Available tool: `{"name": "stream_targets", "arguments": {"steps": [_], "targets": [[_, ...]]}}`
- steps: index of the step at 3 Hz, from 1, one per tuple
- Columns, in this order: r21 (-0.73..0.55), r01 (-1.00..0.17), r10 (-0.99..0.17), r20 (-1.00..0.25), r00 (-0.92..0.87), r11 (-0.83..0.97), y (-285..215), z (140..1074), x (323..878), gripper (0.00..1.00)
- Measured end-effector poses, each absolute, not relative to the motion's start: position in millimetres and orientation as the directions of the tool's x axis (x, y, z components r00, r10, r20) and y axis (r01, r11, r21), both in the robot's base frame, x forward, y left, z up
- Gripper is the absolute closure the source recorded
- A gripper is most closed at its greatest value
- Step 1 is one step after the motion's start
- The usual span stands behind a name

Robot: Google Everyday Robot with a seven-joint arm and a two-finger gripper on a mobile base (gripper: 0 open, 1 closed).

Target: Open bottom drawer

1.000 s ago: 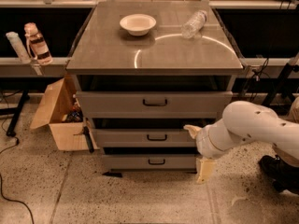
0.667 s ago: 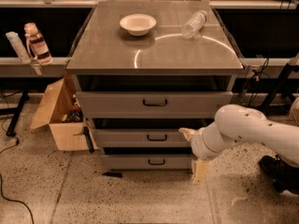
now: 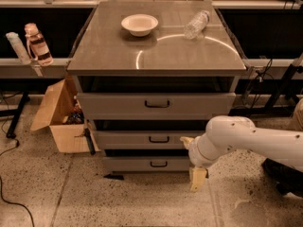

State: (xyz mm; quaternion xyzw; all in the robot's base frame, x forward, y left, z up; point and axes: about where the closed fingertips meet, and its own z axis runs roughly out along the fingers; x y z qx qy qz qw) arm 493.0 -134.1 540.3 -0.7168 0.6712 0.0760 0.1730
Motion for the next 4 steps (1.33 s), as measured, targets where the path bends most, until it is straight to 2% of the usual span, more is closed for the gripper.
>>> {"name": "stream_targets", "arguments": {"steps": [1,2,4], "targets": [[-0.110,-0.994,-0.948,-0.319,0.026,0.009,-120.3,510.5,495.8,0.00],[-0.115,-0.993,-0.947,-0.319,0.034,0.003,-108.2,497.0,525.2,0.00],[-0.103,-0.994,-0.945,-0.327,0.011,0.024,-110.8,478.3,528.4,0.00]]}}
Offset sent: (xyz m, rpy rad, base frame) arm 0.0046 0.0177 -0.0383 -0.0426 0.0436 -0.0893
